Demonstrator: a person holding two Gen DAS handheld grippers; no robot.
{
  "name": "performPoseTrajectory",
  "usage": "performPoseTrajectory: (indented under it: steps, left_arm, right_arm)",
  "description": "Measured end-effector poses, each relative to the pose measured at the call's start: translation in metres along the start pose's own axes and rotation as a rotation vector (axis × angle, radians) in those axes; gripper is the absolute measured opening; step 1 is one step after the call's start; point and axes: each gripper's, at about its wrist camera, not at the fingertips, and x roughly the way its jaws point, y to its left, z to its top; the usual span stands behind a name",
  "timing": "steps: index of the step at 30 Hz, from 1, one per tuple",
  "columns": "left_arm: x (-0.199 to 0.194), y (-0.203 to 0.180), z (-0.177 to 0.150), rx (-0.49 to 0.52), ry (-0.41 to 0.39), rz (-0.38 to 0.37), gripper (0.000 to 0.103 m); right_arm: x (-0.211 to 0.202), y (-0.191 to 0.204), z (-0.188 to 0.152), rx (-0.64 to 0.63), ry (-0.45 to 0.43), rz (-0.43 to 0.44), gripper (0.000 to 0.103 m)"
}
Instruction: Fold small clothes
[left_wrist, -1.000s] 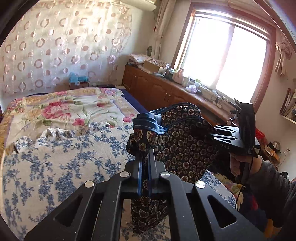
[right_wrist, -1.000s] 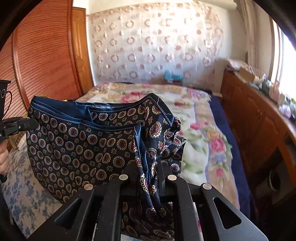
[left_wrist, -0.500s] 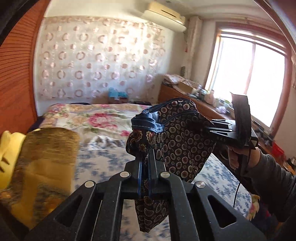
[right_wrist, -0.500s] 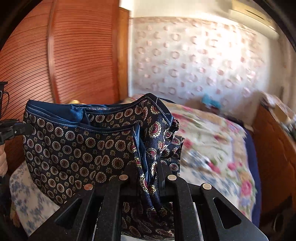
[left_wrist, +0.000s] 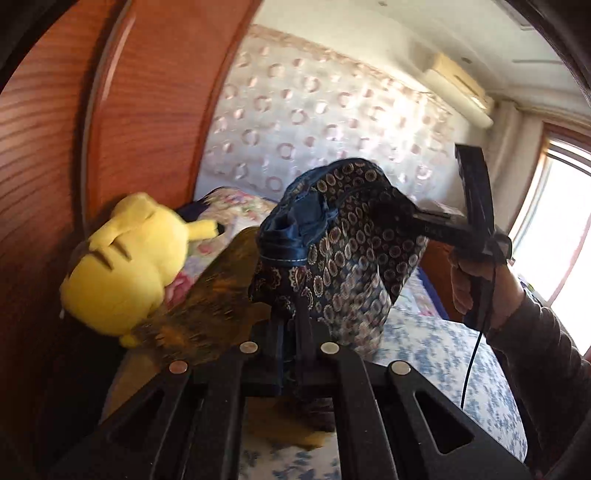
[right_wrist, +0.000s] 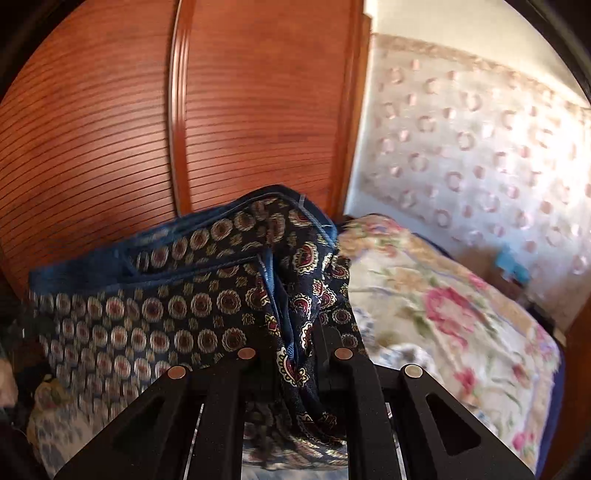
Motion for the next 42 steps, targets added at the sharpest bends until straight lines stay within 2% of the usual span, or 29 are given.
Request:
performPoseTrajectory:
  steps: [2,6,8,9,11,13,15,18,19,23,28,31,36,38,42]
  left_arm:
    - [0.011,0.013,-0.006,-0.026,0.024,0.040,0.005]
    - [0.027,0.022,-0.017,-0.013,0.070,0.105,0.006]
    - [0.029,0.019,-0.019,0.019,0.070,0.126,0.006]
    - [0.027,0.018,-0.021,0.026,0.069,0.124,0.006]
    - [0.024,0.013,-0.018,0.043,0.060,0.132,0.017]
    - [0.015,0.008,-0.018,0.071,0.036,0.137,0.039]
    - [0.000,0.009,-0.020,0.088,0.019,0.131,0.049]
    - [-0.010,0.005,-0.019,0.109,0.002,0.117,0.077]
    - [-0.014,-0.001,-0.019,0.118,-0.003,0.108,0.080]
    - [-0.029,-0.020,-0.018,0.154,-0.016,0.093,0.083]
    - [-0.041,-0.052,-0.024,0.223,-0.010,0.068,0.083]
    - [-0.046,-0.072,-0.029,0.253,-0.009,0.056,0.083]
    - [-0.054,-0.114,-0.040,0.329,-0.011,0.030,0.083]
    - [-0.057,-0.130,-0.045,0.349,-0.010,0.011,0.083]
    - [-0.064,-0.162,-0.055,0.373,-0.004,-0.032,0.083]
  right_arm:
    - [0.045,-0.007,0.020,-0.011,0.030,0.016,0.012]
    - [0.089,-0.004,0.022,-0.053,0.055,-0.005,0.019]
    - [0.099,-0.007,0.023,-0.040,0.054,-0.047,0.040]
    - [0.096,-0.014,0.021,-0.023,0.047,-0.057,0.044]
    - [0.096,-0.021,0.020,0.021,0.005,-0.080,0.054]
    - [0.089,-0.028,0.016,0.032,-0.030,-0.115,0.057]
    - [0.077,-0.034,0.009,0.045,-0.067,-0.146,0.060]
    - [0.061,-0.044,0.000,0.058,-0.085,-0.166,0.064]
    - [0.057,-0.046,-0.002,0.060,-0.089,-0.174,0.067]
    - [0.035,-0.043,-0.010,0.065,-0.093,-0.157,0.069]
    - [-0.011,-0.023,-0.042,0.143,-0.109,-0.131,0.069]
    - [-0.051,-0.020,-0.076,0.205,-0.113,-0.129,0.070]
    - [-0.129,0.000,-0.122,0.262,-0.129,-0.178,0.073]
    - [-0.164,0.009,-0.144,0.291,-0.134,-0.181,0.078]
    - [-0.209,0.024,-0.166,0.329,-0.166,-0.257,0.084]
